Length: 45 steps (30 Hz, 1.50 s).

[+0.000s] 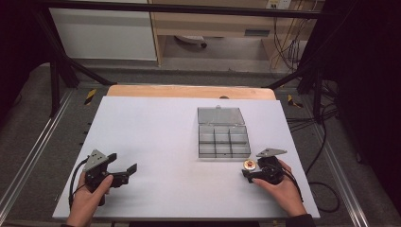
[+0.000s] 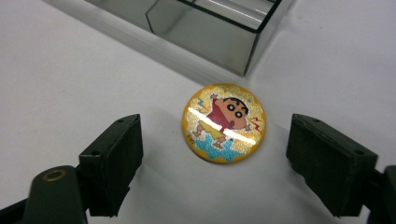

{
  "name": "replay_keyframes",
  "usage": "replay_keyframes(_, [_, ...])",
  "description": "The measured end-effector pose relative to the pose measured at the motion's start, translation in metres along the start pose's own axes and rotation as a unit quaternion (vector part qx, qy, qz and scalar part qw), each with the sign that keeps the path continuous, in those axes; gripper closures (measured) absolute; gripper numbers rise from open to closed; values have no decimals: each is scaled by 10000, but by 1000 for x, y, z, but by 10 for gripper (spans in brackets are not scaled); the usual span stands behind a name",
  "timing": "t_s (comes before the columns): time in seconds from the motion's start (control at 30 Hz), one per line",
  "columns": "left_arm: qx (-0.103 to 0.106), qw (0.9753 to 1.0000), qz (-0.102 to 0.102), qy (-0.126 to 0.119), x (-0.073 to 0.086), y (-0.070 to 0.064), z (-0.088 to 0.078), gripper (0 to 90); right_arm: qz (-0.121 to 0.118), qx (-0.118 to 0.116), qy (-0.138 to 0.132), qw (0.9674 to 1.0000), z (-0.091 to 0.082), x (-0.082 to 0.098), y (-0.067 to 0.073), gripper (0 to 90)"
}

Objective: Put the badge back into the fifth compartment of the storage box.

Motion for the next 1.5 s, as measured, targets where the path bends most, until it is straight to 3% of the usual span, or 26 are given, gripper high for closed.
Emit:
replay_keyframes(0.17, [-1,10000,60,30,-1,-2,1,69,-40,131,-167,9998,6,-4,-1,343])
replay_keyframes(0.3, [18,10000,71,43,0,-3,2,69,-183,156,-210,9995,8,-5,0,391])
replay_keyframes(0.4, [26,9999,77,71,0,-2,3,69,-186,138,-243,9994,7,-3,0,396])
replay_keyframes(0.5, [8,10000,59,61,0,-1,2,71,-136,132,-226,9996,7,-4,-1,464])
replay_keyframes(0.77, [27,9999,104,56,0,-3,2,71,-166,96,-203,9996,4,-5,0,479])
replay_keyframes(1.0, [8,9999,92,60,0,-2,2,72,-167,-164,-379,9990,-17,-1,15,479])
replay_keyframes(1.17, [13,9999,109,61,0,-3,2,71,-313,-368,-437,9979,-19,-3,30,479])
replay_keyframes(1.23, [15,9999,117,73,0,-4,2,71,-411,-552,-518,9963,-20,-9,41,479])
replay_keyframes(1.5, [-14,9999,110,77,1,-2,2,71,-734,-866,-763,9906,-17,-32,68,478])
Point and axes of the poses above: each handheld gripper's, and its own axes: z roughly forward along the jaws, x roughly out of its underside, y roughly to its left, the point moved 1 cm from there along z, roughly forward along the jaws, and after that the axes turned 5 degrees about -y, right-handed, at the moved point
